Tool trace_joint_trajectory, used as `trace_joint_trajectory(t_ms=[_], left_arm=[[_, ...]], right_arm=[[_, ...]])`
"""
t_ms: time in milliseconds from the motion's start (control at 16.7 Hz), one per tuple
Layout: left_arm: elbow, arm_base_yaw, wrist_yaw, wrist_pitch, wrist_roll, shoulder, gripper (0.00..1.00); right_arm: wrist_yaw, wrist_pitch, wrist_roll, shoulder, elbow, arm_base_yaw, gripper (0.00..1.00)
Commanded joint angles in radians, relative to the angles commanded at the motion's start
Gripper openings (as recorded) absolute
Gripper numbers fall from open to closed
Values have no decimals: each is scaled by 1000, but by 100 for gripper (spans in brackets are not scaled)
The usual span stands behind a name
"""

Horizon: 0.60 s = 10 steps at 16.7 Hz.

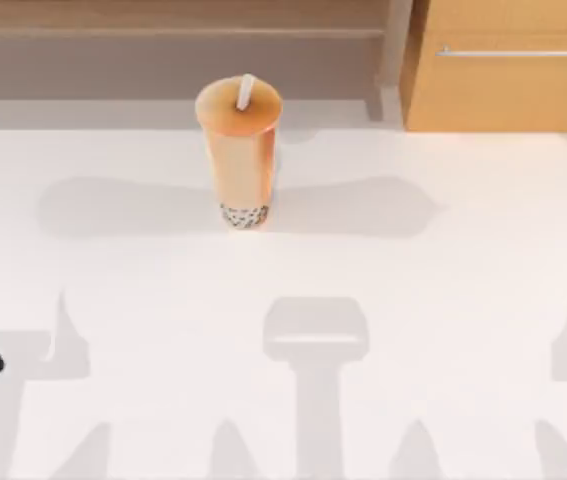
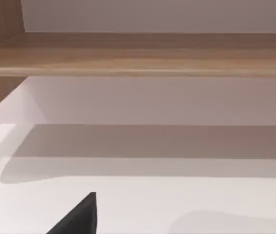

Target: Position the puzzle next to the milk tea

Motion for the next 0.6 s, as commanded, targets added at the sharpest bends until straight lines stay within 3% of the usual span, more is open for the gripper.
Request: trace_joint_trajectory(t_ms=[300,600], left_arm=[[60,14,11,4,2,64,100],[332,75,59,27,5,361,100]], right_arm=[[0,0,0,0,0,0,100],[0,0,0,0,0,0,100]])
